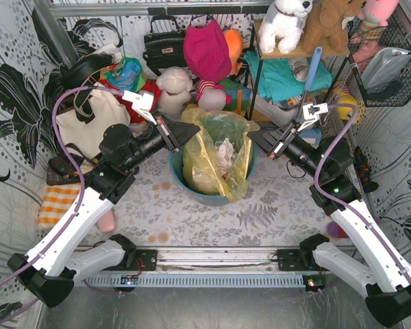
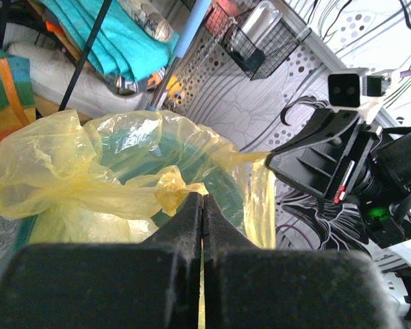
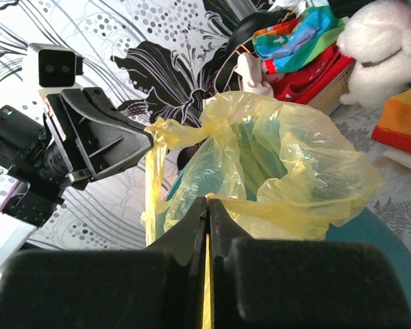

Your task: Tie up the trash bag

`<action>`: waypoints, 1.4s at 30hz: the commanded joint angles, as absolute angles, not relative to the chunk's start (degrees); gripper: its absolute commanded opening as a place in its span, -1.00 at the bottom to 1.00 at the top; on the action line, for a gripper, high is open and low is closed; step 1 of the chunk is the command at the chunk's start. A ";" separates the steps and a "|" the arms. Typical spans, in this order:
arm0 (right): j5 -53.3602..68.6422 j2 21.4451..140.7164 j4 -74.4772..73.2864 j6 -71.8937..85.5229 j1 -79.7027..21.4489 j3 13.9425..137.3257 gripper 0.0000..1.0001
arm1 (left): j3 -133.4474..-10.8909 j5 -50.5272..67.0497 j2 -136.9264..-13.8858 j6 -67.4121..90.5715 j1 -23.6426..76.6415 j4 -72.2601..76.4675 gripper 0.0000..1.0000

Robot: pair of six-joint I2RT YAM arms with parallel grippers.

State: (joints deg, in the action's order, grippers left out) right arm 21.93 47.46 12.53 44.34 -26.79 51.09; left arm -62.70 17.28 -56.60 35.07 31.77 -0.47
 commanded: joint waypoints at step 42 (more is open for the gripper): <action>21.60 46.79 24.79 42.60 -27.12 50.14 -1.00 | -67.69 29.37 -57.25 30.41 30.45 -1.14 -1.00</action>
State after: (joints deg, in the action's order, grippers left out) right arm 22.46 47.70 15.68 40.95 -26.98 46.19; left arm -64.45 27.07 -57.63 30.13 30.70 -8.29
